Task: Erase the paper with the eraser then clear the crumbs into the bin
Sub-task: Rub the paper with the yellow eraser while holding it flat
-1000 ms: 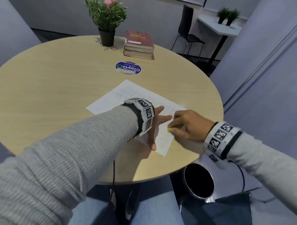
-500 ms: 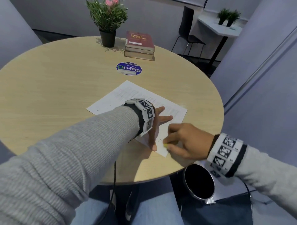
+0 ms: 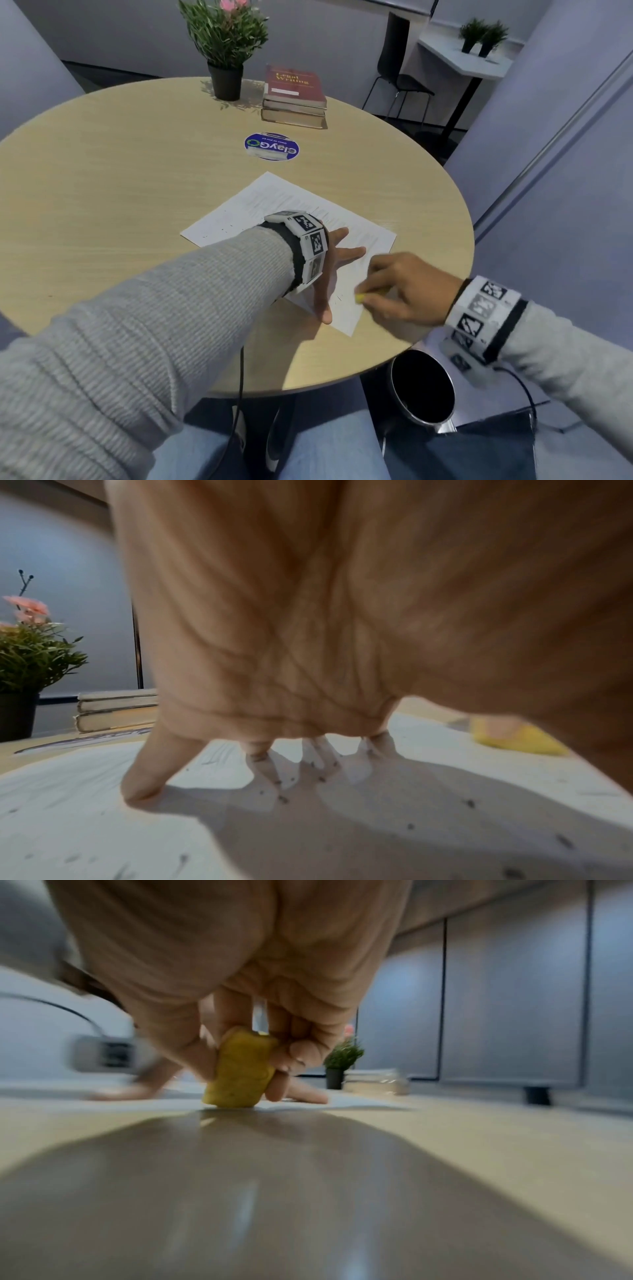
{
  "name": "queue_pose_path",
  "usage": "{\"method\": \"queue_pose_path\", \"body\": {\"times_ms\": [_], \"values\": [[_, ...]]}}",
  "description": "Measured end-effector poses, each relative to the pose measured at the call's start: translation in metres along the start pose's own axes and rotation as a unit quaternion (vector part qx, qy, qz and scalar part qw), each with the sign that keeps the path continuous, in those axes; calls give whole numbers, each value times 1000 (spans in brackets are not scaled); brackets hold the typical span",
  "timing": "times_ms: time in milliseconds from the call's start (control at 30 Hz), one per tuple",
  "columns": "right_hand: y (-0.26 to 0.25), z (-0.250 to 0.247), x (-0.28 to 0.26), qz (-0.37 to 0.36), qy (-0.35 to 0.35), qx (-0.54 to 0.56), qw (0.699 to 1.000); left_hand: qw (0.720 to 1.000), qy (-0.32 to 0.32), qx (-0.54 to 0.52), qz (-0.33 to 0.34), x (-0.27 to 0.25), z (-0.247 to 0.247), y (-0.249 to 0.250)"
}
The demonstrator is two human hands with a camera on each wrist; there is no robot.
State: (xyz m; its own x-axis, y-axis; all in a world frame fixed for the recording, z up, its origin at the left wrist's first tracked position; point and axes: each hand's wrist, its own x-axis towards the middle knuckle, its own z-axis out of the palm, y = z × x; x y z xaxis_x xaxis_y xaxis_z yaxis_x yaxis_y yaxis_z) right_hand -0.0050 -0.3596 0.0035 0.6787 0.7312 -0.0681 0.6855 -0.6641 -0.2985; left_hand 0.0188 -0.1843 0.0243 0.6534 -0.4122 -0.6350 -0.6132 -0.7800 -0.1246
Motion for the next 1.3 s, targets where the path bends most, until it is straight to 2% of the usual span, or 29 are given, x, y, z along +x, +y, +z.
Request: {"method": "queue_pose_path", "body": {"times_ms": [67,133,267,400,467,633,800,900,1000,1067,1133,1200,1300], "values": [[18,-8,4,40,39,-16,998,1000,3,2,-4,-1,0,2],[13,-3,2,25,48,-25,998,1000,4,4,-5,-1,-1,3],[-21,13,-10,-38,-35,1,999,1000,0,-1,3,1,1,-1],[13,-2,2,36,28,-12,999,1000,14,-7,0,1,2,-1],[19,-3,3,50,46,-18,997,1000,13,-13,-3,1,1,-1],[-12,12,-7,-2,-17,3,1000,1000,11,-22,3,2,3,-3],[28,-8,6,77,48,-12,996,1000,7,-10,-8,1,2,-2],[26,-7,4,69,56,-10,996,999,19,-33,-16,1,4,-4],[24,-11,-2,79,104,4,991,993,55,-101,-17,3,13,-5],[22,-13,-6,87,125,4,988,995,72,-67,8,1,17,-6],[13,-8,-9,62,106,18,992,995,79,-57,31,5,23,-9],[0,1,-10,25,72,27,997,992,67,-103,23,6,27,-12],[0,5,-2,48,76,17,996,997,42,-66,13,1,29,-12]]}}
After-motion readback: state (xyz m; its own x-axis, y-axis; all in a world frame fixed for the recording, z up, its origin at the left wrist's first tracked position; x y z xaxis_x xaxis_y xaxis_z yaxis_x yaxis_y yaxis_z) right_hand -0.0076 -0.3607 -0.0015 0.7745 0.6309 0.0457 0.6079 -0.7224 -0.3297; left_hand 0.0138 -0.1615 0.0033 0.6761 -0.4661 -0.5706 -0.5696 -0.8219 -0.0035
